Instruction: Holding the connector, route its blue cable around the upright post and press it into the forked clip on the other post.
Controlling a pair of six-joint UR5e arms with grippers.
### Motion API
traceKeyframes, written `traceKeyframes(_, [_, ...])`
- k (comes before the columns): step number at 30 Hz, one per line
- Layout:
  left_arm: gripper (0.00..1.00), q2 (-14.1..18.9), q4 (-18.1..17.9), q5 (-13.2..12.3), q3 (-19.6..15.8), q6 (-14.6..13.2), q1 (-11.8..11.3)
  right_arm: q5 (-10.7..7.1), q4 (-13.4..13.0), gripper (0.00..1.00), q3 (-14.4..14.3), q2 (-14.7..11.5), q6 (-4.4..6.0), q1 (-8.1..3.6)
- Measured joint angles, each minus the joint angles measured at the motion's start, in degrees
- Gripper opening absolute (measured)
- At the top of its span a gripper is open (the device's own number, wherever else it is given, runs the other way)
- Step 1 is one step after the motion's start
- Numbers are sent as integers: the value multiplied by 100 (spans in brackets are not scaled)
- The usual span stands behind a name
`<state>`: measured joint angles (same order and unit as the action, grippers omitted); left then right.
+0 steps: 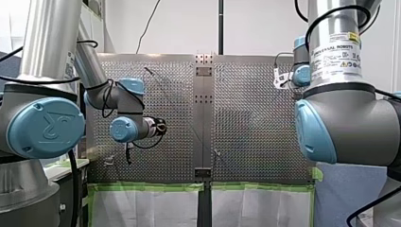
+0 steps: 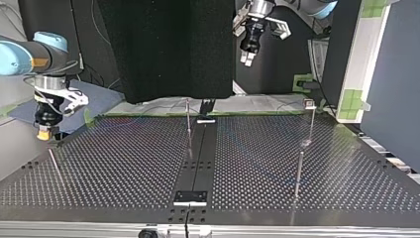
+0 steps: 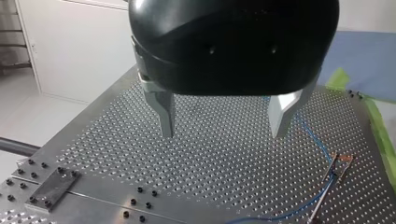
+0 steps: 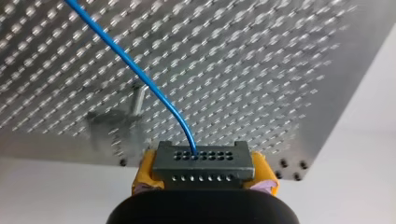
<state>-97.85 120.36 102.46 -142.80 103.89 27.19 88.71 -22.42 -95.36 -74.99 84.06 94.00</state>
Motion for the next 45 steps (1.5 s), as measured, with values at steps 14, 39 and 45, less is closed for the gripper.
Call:
traceKeyframes(14, [100, 0, 27, -102, 0, -14, -45, -46, -3, 0, -45, 227, 107, -256])
traceKeyframes(39, [100, 0, 117, -258, 9, -18, -143, -1174, 232, 0, 448, 707, 246, -725])
traceKeyframes(45, [100, 0, 129, -258, 9, -18, -150, -1498, 323, 0, 668, 968, 208, -784])
